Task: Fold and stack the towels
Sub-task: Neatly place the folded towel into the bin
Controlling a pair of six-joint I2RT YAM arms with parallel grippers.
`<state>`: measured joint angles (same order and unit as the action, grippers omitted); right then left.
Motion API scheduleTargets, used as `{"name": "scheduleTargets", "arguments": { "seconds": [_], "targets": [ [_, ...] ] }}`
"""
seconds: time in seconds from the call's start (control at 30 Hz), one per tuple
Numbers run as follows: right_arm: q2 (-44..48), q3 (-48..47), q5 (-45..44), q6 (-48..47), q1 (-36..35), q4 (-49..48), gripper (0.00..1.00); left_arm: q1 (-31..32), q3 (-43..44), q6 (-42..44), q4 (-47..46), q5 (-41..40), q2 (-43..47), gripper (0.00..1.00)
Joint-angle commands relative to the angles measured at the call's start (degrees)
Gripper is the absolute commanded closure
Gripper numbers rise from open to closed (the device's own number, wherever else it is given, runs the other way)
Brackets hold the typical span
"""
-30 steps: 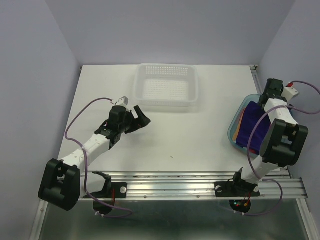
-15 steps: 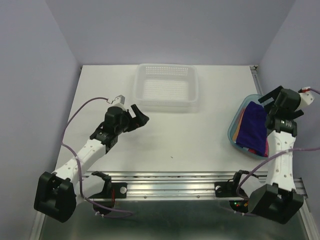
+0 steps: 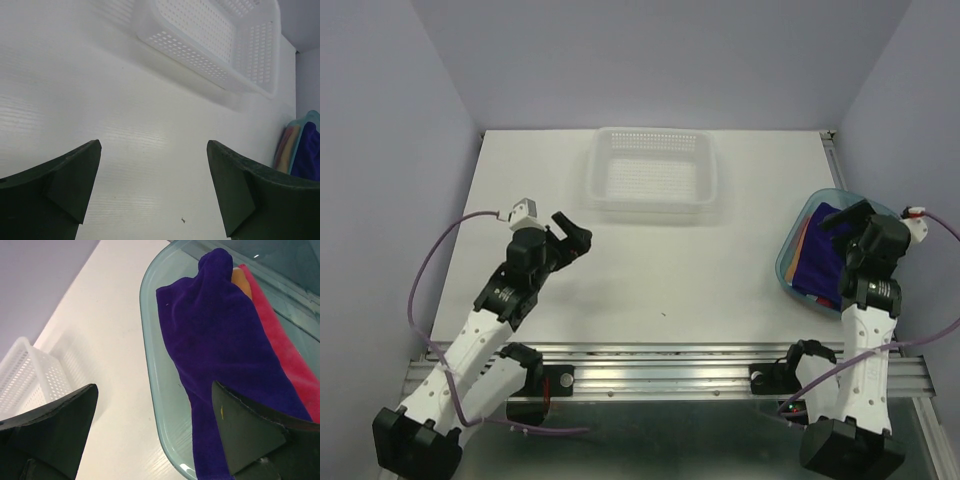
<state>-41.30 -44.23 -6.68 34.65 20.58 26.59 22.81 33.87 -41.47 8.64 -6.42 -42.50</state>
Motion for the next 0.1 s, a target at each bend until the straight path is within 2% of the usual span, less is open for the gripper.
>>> {"name": "scheduleTargets", "arguments": {
  "seconds": [0.0, 0.07],
  "targets": [
    [1.4, -0.2, -2.1, 2.3, 0.3, -1.2, 0.00, 0.2, 2.4, -1.6, 2.3, -4.3, 0.7, 0.01],
    [2.0, -0.4, -2.3, 2.0, 0.3, -0.9, 0.00, 0.2, 3.1, -1.2, 2.4, -4.1, 0.5, 0.01]
  ]
}}
